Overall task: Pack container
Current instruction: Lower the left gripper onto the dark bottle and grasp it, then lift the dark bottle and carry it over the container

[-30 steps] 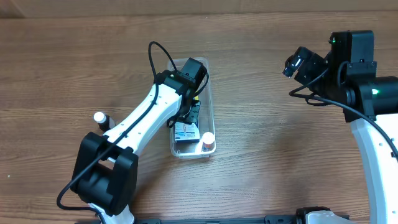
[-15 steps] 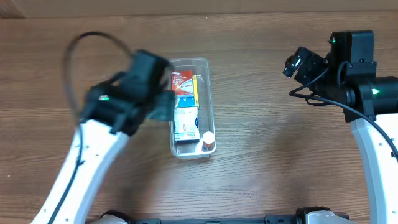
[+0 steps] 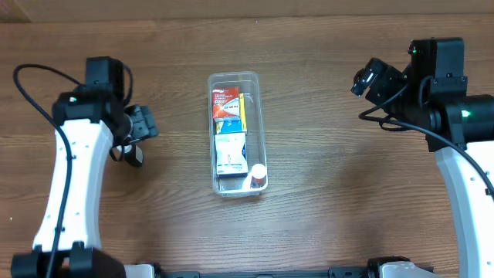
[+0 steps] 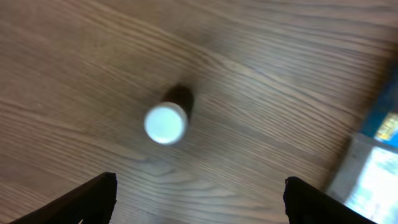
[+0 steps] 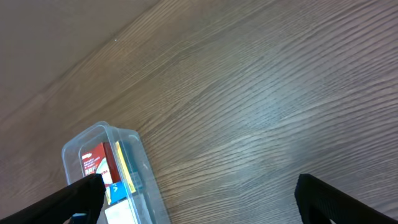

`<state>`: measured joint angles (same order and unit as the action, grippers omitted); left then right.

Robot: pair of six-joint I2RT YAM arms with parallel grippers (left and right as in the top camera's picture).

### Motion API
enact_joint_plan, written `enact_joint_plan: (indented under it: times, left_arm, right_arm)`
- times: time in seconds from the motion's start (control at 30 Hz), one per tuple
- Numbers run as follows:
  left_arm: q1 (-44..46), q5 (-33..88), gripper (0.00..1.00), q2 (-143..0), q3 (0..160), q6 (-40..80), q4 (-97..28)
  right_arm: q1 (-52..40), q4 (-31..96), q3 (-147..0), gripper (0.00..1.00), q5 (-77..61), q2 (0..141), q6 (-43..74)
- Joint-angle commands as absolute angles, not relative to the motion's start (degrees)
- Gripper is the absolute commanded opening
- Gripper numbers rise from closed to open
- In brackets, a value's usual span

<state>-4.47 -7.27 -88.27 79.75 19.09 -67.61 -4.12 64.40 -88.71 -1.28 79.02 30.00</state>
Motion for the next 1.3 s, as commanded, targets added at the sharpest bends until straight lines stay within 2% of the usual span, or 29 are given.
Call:
enact_joint_plan:
  times: [0.0, 0.2, 0.53, 0.6, 0.63, 0.7, 0.9, 1.1, 1.27]
  left_arm:
    - [-8.1, -4.3, 0.86, -93.7, 78.8, 15.1, -66.7]
    - [-9.5, -3.9, 0.84, -99.4, 78.8, 13.7, -64.7]
    - [-9.5, -4.0, 0.66, -103.8, 78.8, 11.7, -64.5]
    - [-9.5, -4.0, 0.57, -103.9, 78.8, 11.7, -64.4]
    - [-9.5, -4.0, 0.48, -103.9, 78.8, 11.7, -64.5]
    - [-9.5, -4.0, 0.37, -103.8, 78.8, 11.7, -64.7]
    - [-9.5, -3.5, 0.18, -103.2, 79.1, 11.8, -65.8]
    - [-7.6, 1.1, 0.18, -97.8, 85.6, 11.0, -72.1]
    - [-0.3, 6.4, 0.18, -90.3, 93.0, 8.7, -77.0]
  right_arm:
    - [-3.9, 64.2, -89.0, 1.00, -1.2, 78.6, 30.3]
    - [-3.9, 64.2, -89.0, 1.00, -1.2, 78.6, 30.3]
    - [-3.9, 64.2, -89.0, 1.00, -1.2, 78.6, 30.3]
    - [-3.9, 64.2, -89.0, 1.00, -1.2, 78.6, 30.3]
    - [-3.9, 64.2, -89.0, 1.00, -1.2, 78.6, 30.3]
    - [-3.9, 64.2, -89.0, 1.00, -1.2, 78.6, 30.3]
    - [-3.9, 64.2, -89.0, 1.00, -1.2, 78.6, 30.3]
    - [-3.9, 64.2, -89.0, 1.00, -1.2, 78.6, 30.3]
    - [-3.9, 64.2, -89.0, 1.00, -1.2, 78.6, 30.3]
